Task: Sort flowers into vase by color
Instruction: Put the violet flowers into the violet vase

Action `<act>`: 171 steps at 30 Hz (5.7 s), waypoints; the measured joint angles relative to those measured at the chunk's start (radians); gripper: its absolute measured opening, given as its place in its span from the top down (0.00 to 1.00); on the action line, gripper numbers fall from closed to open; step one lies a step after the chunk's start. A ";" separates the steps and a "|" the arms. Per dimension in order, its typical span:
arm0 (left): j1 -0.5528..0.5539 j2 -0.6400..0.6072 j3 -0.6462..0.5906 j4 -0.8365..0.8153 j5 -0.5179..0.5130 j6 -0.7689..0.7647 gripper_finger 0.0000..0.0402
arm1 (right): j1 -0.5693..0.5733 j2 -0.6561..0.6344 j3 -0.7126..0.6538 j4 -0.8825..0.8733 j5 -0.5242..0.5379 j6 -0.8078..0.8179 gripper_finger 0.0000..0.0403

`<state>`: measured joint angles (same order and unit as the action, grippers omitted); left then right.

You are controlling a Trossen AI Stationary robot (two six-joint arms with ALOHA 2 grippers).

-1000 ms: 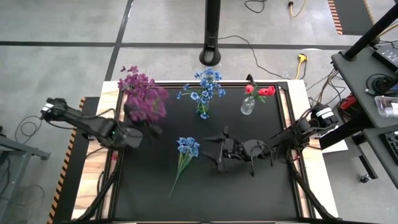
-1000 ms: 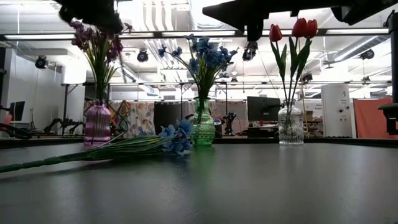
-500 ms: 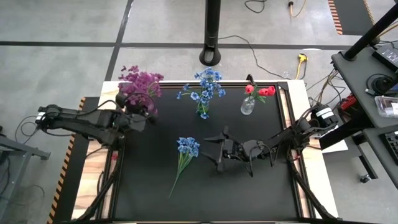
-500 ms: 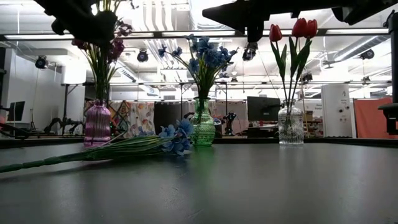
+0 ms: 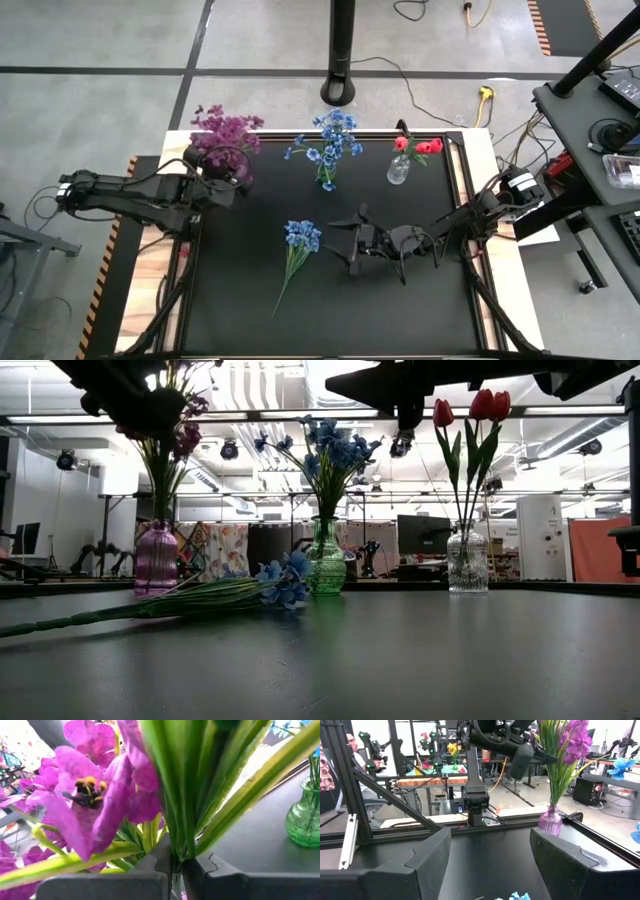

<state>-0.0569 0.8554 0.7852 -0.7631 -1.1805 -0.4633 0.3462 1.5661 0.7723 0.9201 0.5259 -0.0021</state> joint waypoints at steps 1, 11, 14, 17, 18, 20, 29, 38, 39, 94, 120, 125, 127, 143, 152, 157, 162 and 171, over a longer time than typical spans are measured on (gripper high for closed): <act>0.000 0.000 0.000 0.000 0.005 0.000 0.99 | 0.000 0.000 0.000 0.000 0.000 0.000 0.34; 0.008 0.008 0.005 -0.001 0.047 0.003 0.99 | 0.000 0.000 0.000 -0.004 0.000 0.001 0.34; 0.008 0.008 0.028 -0.004 0.050 0.010 0.99 | 0.000 0.000 0.000 -0.004 0.001 0.000 0.34; 0.008 0.008 0.060 -0.013 0.050 0.028 0.99 | 0.000 0.000 0.000 -0.005 0.001 0.000 0.34; 0.008 0.008 0.069 -0.019 0.052 0.039 0.99 | 0.000 0.000 0.000 -0.006 0.001 0.000 0.34; 0.008 0.007 0.087 -0.024 0.075 0.072 0.99 | 0.000 0.000 0.000 -0.010 0.001 -0.001 0.34; 0.010 0.019 0.143 -0.143 0.180 0.080 0.99 | 0.000 0.000 0.000 -0.025 0.001 0.002 0.34; 0.023 0.042 0.137 -0.166 0.186 0.077 0.99 | 0.000 0.000 0.000 -0.025 0.000 0.002 0.34; 0.027 0.042 0.137 -0.166 0.176 0.077 0.99 | 0.000 0.001 0.000 -0.025 0.000 0.002 0.34; 0.029 0.031 -0.003 -0.153 -0.025 -0.287 0.99 | 0.000 0.001 0.000 -0.047 0.000 0.002 0.34; 0.029 0.036 -0.043 -0.146 -0.018 -0.408 0.99 | 0.000 0.001 0.000 -0.048 0.000 0.003 0.34; 0.029 0.035 -0.043 -0.137 -0.014 -0.407 0.99 | 0.000 0.001 0.000 -0.049 0.000 0.003 0.34; 0.029 0.034 -0.044 -0.128 -0.010 -0.390 0.99 | 0.000 0.001 0.000 -0.049 0.000 0.002 0.34; 0.074 0.000 0.005 -0.121 -0.010 -0.331 0.99 | 0.000 0.001 0.000 -0.051 0.000 0.002 0.34; 0.086 0.000 0.005 -0.120 0.025 -0.330 0.99 | 0.000 0.001 0.000 -0.057 0.000 0.002 0.34; 0.095 0.006 0.005 -0.120 0.031 -0.330 0.99 | 0.000 0.001 0.000 -0.057 0.000 0.002 0.34; 0.111 0.007 0.005 -0.119 0.048 -0.327 0.99 | 0.000 0.001 0.000 -0.057 0.000 0.002 0.34; 0.124 0.015 0.004 -0.110 0.072 -0.299 0.99 | 0.000 0.001 0.000 -0.057 0.000 0.002 0.34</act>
<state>0.0673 0.8699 0.7895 -0.8727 -1.1088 -0.7628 0.3462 1.5669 0.7723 0.8635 0.5255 -0.0002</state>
